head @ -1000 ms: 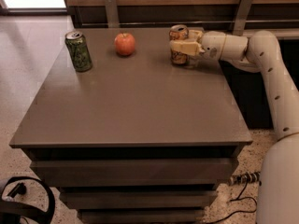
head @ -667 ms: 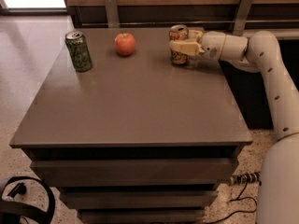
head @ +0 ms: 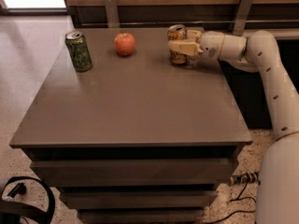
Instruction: Place orange can upright
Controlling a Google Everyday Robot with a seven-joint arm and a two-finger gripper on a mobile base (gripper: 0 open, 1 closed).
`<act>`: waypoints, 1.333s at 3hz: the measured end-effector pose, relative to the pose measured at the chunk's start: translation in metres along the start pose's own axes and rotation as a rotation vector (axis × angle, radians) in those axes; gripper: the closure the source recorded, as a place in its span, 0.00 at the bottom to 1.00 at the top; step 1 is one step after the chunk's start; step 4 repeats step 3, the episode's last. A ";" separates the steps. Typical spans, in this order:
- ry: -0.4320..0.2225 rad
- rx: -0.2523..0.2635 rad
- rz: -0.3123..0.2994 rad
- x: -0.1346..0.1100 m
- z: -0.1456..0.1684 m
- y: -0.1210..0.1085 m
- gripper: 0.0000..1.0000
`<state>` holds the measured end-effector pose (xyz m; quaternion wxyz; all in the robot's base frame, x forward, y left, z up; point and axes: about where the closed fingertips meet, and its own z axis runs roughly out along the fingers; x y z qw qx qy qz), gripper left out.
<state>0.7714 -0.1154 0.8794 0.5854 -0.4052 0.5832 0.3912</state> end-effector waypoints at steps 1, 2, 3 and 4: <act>0.000 0.000 0.000 0.000 0.000 0.000 0.11; 0.000 -0.005 0.001 0.000 0.003 0.001 0.00; 0.000 -0.005 0.001 0.000 0.004 0.001 0.00; 0.000 -0.005 0.001 0.000 0.004 0.001 0.00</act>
Offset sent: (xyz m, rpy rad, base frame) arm 0.0000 0.0001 0.0001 0.0000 0.0000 0.0002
